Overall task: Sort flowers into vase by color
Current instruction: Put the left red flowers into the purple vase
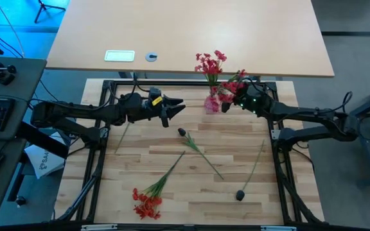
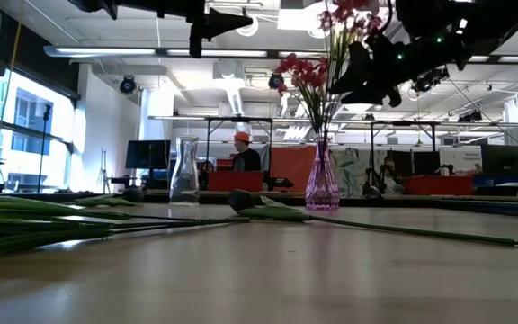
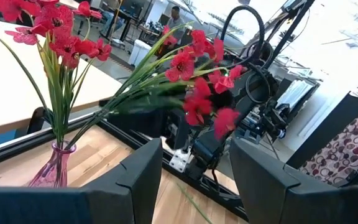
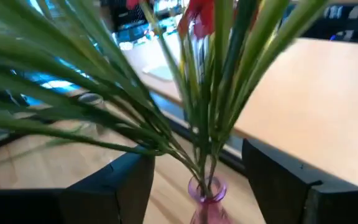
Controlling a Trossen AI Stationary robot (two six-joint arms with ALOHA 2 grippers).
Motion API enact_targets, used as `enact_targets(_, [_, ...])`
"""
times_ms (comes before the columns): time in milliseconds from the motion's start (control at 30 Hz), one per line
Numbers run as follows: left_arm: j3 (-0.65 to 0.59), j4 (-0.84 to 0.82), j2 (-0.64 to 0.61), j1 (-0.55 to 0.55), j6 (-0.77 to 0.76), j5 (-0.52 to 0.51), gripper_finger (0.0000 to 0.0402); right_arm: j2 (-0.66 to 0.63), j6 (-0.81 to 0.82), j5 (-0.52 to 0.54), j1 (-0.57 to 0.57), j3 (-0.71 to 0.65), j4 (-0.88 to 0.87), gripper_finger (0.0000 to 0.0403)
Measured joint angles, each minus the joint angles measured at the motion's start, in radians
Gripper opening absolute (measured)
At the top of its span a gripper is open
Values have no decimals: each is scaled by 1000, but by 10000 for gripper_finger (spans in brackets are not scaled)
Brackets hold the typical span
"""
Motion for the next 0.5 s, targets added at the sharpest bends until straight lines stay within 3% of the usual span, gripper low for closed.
enact_targets(500, [0, -28, 0, 0, 10, -6, 177, -55, -10, -1, -5, 0, 46, 84])
